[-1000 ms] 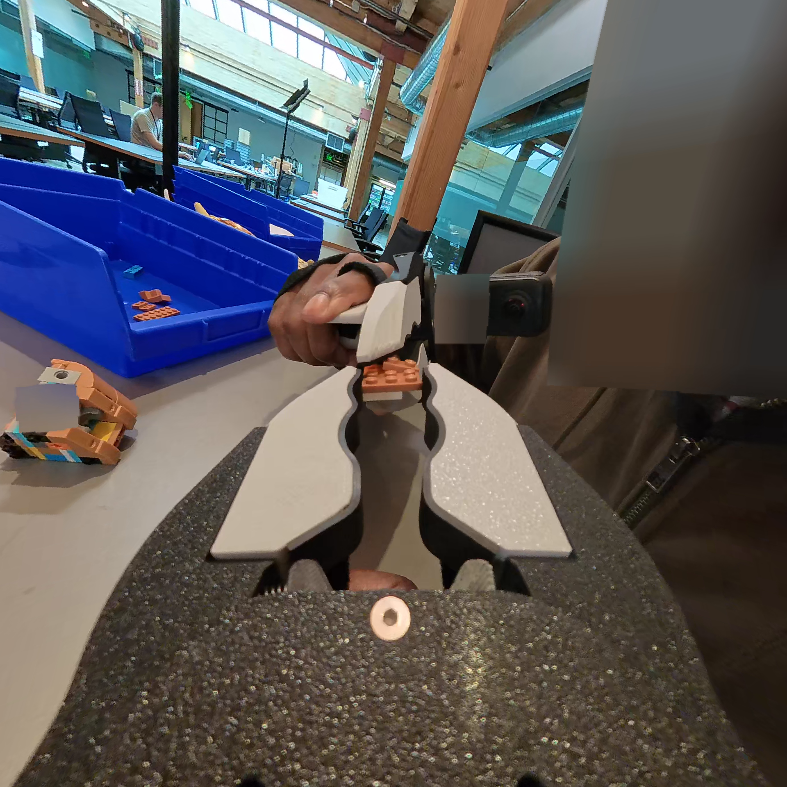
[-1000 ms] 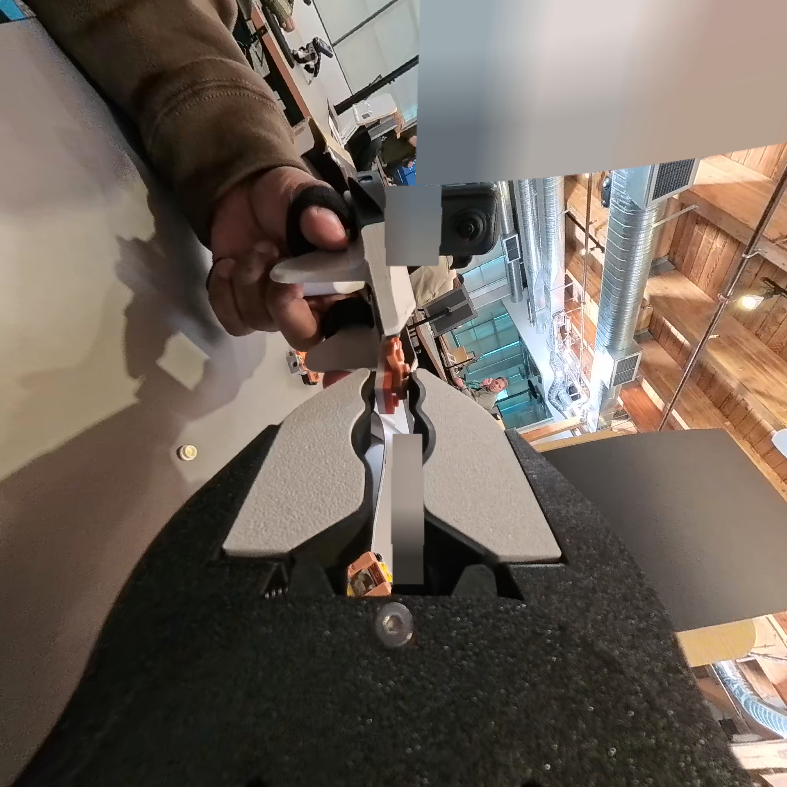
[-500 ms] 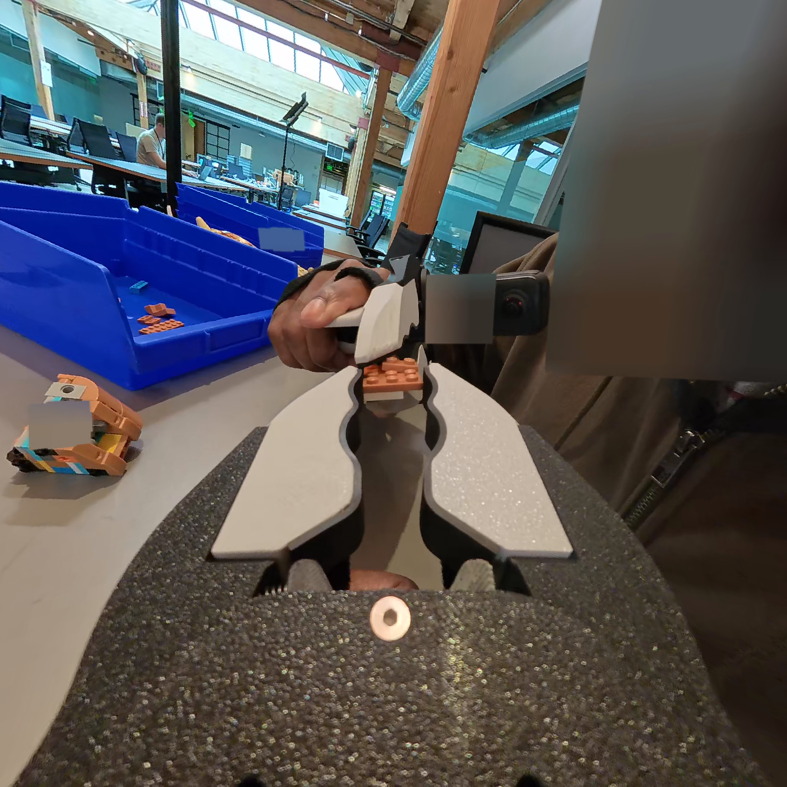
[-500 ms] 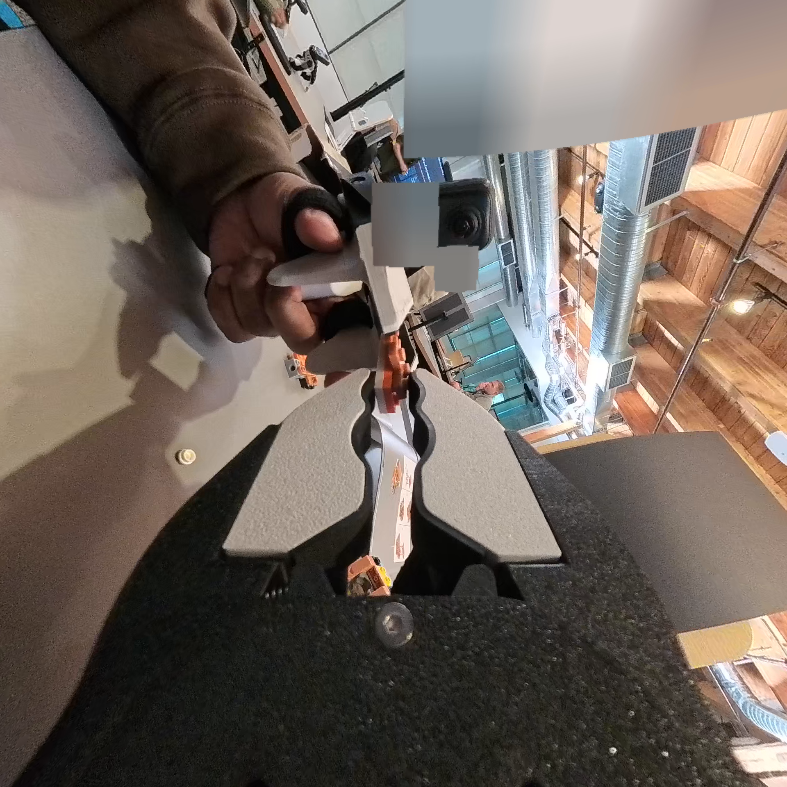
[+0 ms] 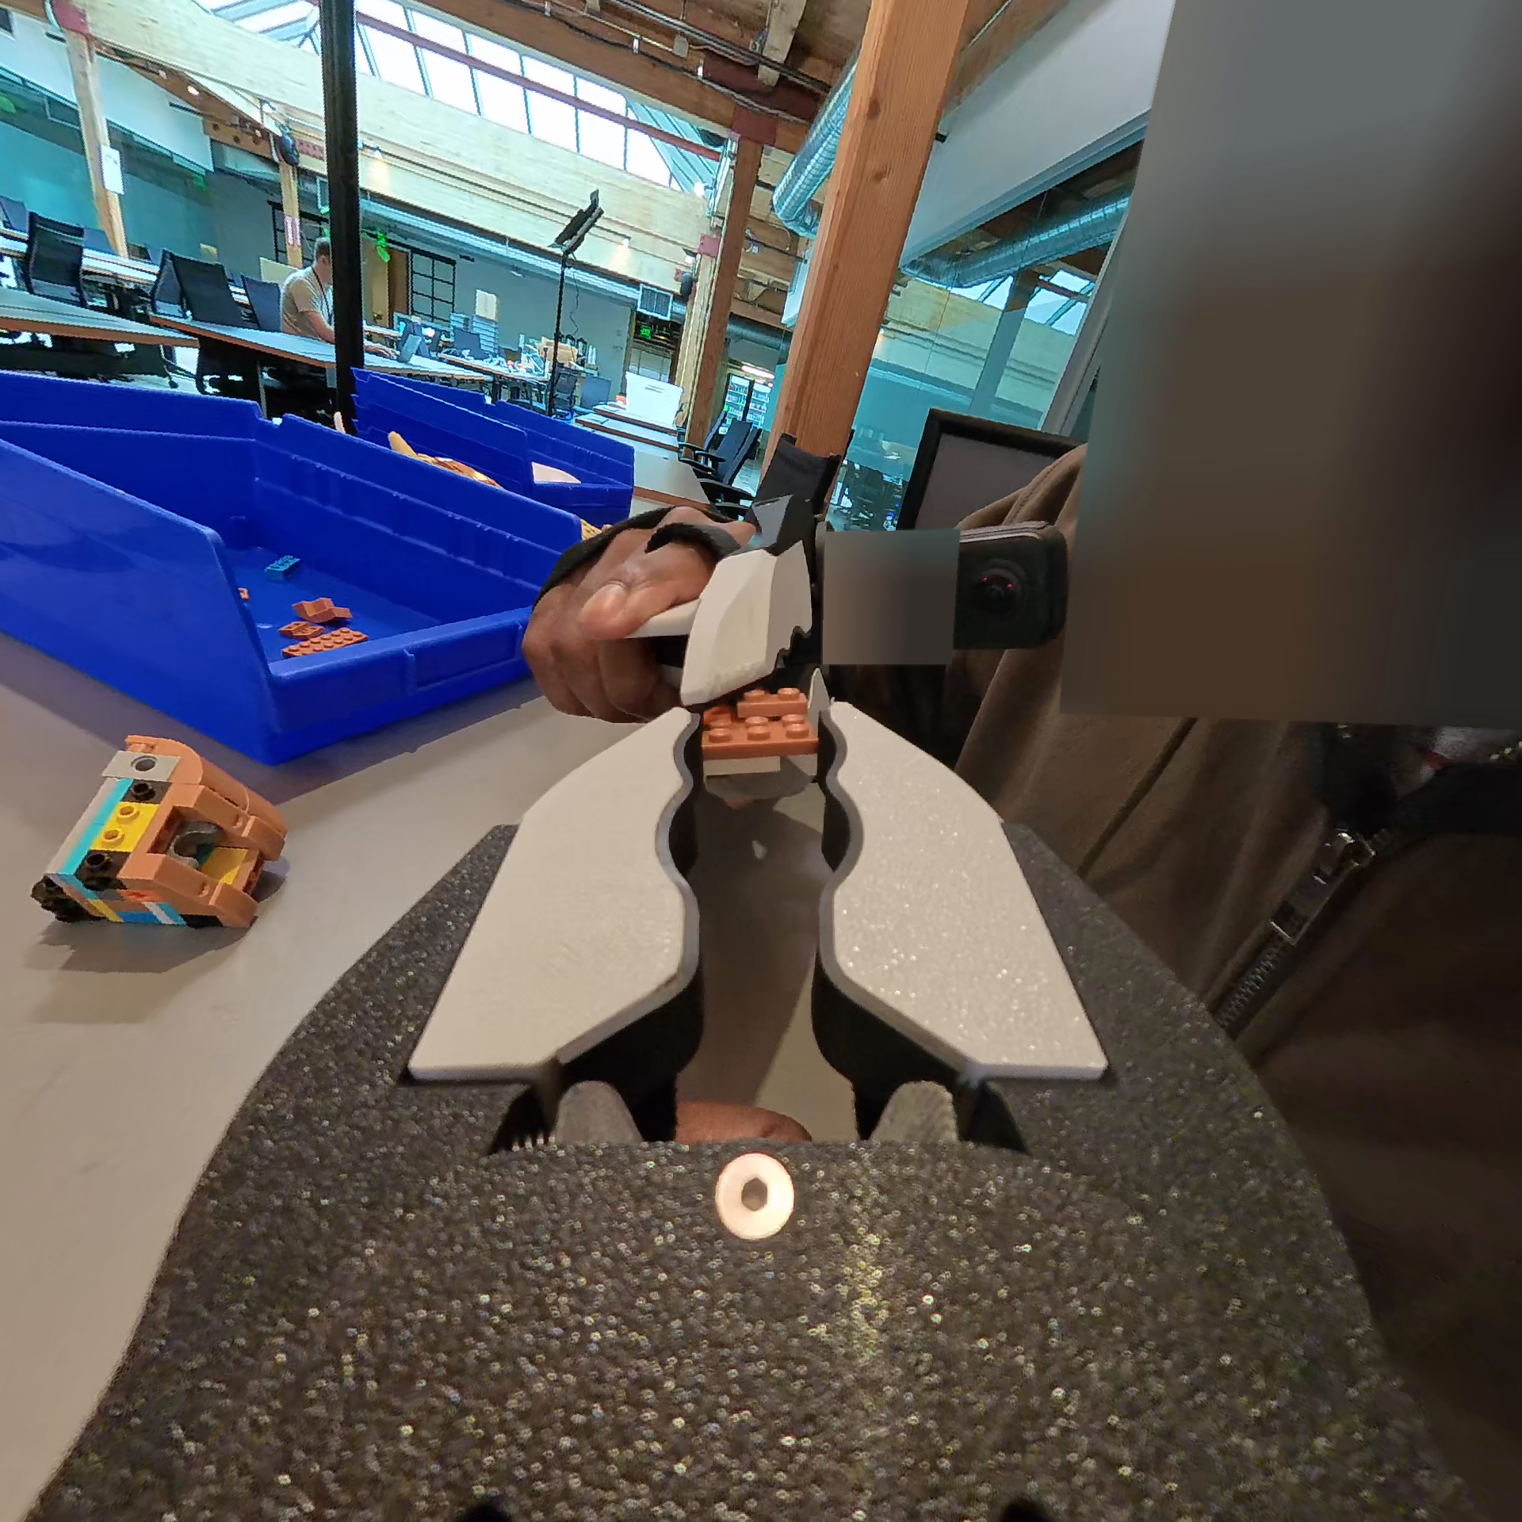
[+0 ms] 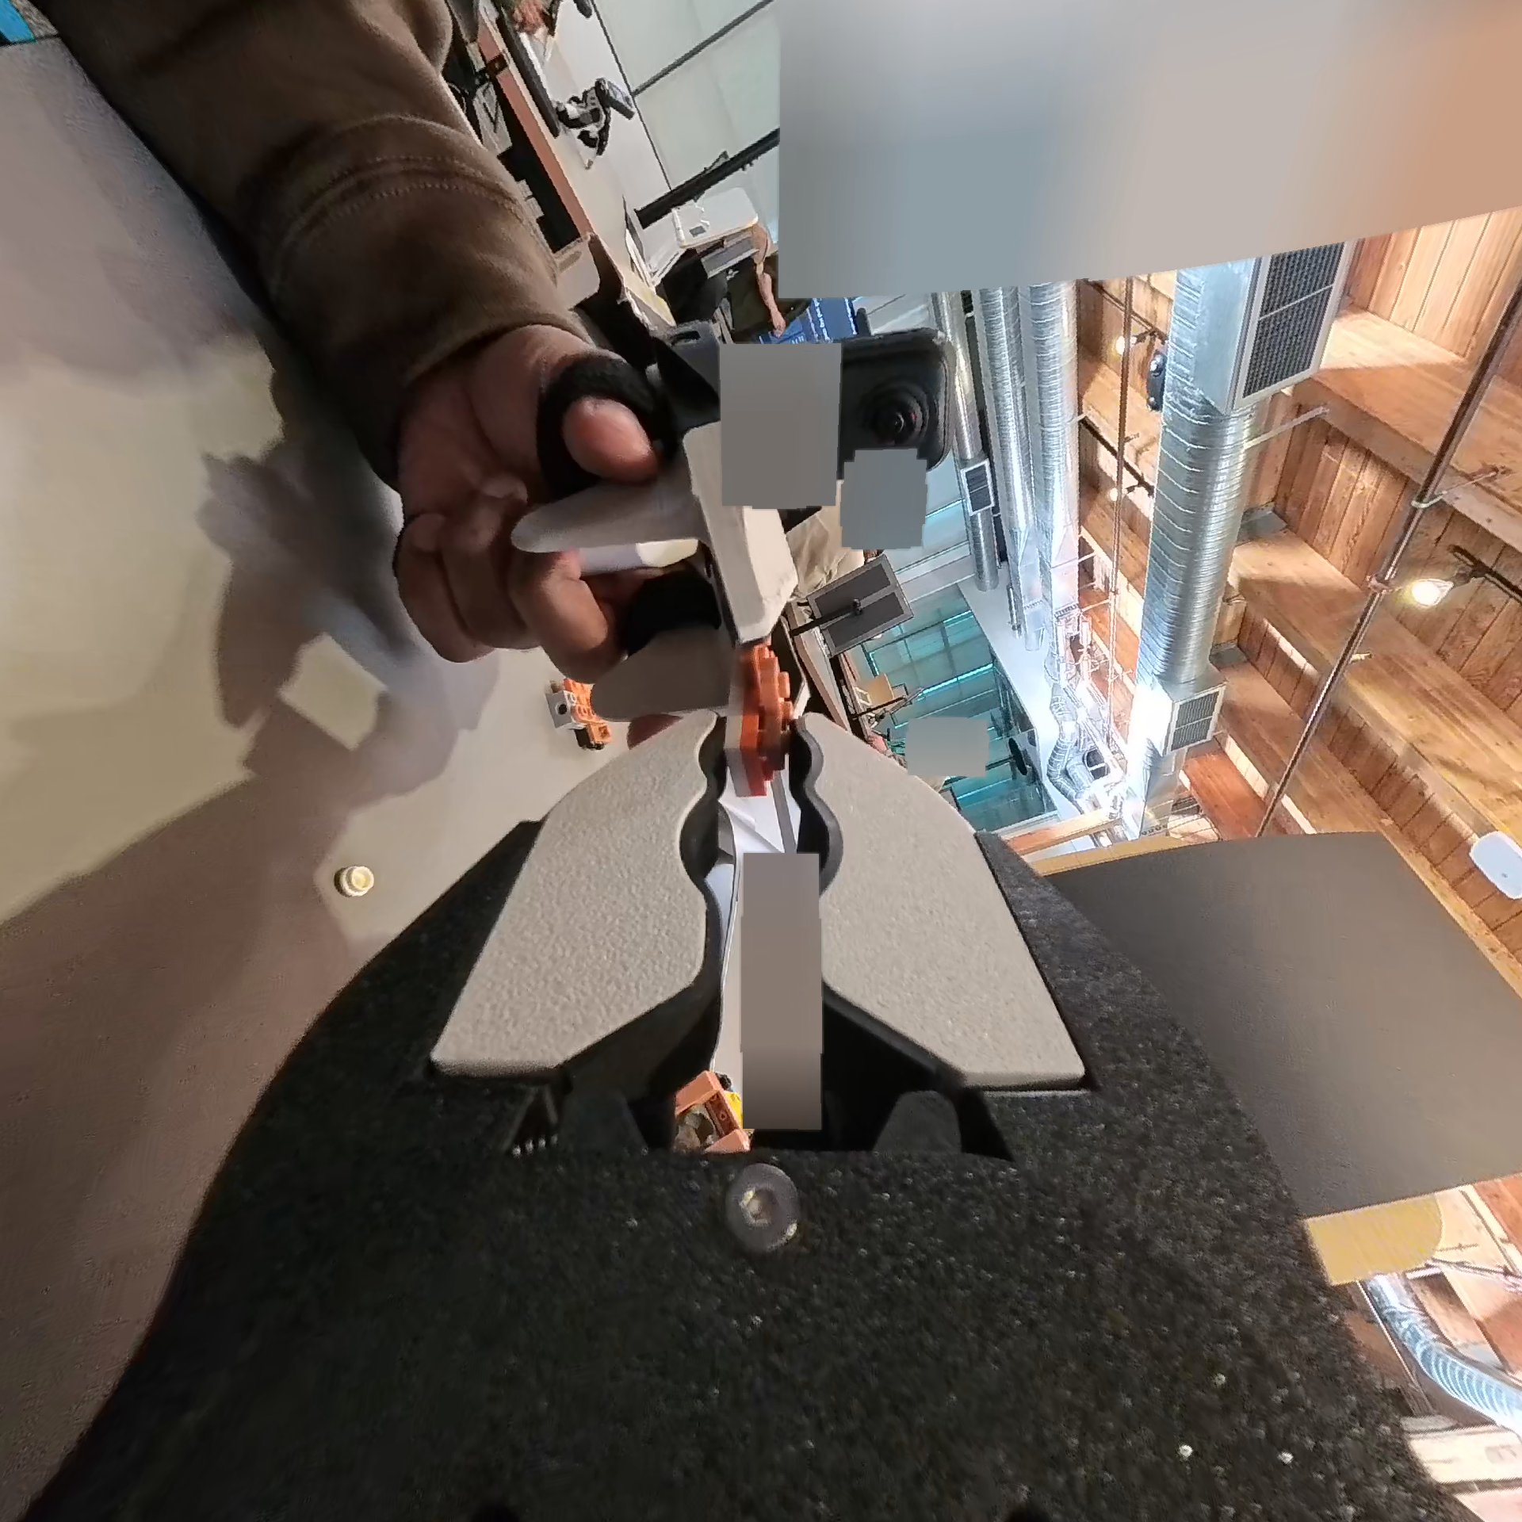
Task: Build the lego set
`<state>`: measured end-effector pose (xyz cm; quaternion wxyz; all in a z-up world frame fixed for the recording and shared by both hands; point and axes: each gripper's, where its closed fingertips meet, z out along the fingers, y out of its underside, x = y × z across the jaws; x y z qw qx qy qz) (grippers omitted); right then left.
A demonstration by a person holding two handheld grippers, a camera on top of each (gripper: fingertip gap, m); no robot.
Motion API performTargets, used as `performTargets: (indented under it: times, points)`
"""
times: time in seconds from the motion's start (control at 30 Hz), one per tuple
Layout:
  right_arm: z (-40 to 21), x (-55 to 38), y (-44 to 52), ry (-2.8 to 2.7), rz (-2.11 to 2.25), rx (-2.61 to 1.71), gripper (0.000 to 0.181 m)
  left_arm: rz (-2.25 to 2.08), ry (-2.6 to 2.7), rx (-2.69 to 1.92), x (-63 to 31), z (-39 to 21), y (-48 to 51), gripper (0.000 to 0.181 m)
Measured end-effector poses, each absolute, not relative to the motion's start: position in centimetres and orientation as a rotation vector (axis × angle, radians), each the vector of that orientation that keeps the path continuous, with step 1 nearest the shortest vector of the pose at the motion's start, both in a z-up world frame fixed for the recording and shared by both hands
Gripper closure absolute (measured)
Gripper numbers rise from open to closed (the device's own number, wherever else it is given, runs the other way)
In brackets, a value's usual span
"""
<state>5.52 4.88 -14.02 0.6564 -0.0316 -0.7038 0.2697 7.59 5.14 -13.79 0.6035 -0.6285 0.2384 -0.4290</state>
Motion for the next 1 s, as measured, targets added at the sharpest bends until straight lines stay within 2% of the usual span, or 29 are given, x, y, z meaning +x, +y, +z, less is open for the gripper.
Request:
performTargets:
  times: [1.0]
  points:
    - [-14.85, 5.53, 5.1, -1.665, 0.545, -0.034, 0.17, -1.015, 0.541, -1.484, 7.69, -14.57, 5.29, 0.155]
